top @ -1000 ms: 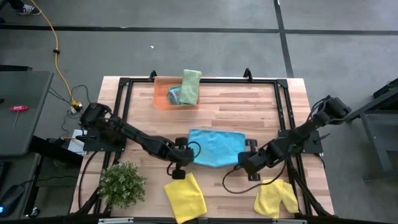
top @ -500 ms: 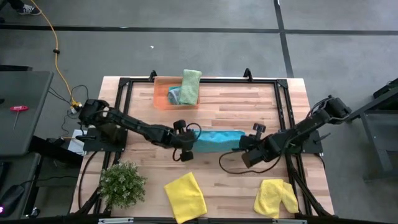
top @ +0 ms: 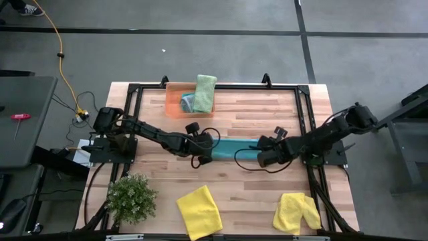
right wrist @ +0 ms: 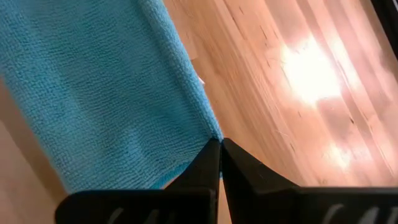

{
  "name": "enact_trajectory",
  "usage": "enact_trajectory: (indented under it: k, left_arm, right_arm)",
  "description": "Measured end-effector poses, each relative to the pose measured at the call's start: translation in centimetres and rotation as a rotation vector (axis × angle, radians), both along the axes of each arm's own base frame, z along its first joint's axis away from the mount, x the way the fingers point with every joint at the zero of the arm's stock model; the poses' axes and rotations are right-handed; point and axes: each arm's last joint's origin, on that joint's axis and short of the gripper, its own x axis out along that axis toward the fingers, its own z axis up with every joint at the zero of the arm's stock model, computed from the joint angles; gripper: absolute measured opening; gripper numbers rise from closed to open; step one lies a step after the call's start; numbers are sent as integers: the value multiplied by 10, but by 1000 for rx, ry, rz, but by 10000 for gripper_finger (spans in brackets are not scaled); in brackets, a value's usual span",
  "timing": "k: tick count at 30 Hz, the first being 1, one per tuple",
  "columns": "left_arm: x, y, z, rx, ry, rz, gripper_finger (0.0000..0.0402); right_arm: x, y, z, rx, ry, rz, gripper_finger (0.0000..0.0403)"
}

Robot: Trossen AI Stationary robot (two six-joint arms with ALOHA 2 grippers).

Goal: Fold microfiber towels
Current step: Fold the blue microfiber cloth on the table

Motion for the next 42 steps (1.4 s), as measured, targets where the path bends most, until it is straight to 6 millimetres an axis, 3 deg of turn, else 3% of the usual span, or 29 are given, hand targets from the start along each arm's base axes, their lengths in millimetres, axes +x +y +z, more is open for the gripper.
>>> enact_trajectory:
  k: [9, 12, 18, 24, 27, 34, 42]
  left_arm:
    - [0, 0, 0, 35, 35, -34, 20]
    - [-1, 0, 0, 49, 56, -57, 35]
    - [-1, 6, 1, 87, 142, -116, 98]
    - [-8, 12, 19, 99, 250, -143, 163]
    - [-5, 8, 25, 33, 194, -202, 177]
    - [-1, -12, 12, -71, 0, -399, 178]
    - [-2, -7, 1, -32, -274, -436, 177]
  right_arm:
    - [4, -6, 0, 19, 2, 2, 1]
    - [4, -8, 0, 19, 11, 7, 19]
    - [4, -12, 1, -48, 44, 40, 112]
    - [-5, -13, 3, -128, 123, 70, 212]
    - [-13, -7, 6, -120, 122, 103, 243]
    - [-46, 12, 3, -35, -82, 98, 256]
    - [-73, 12, 1, 369, -468, -270, 254]
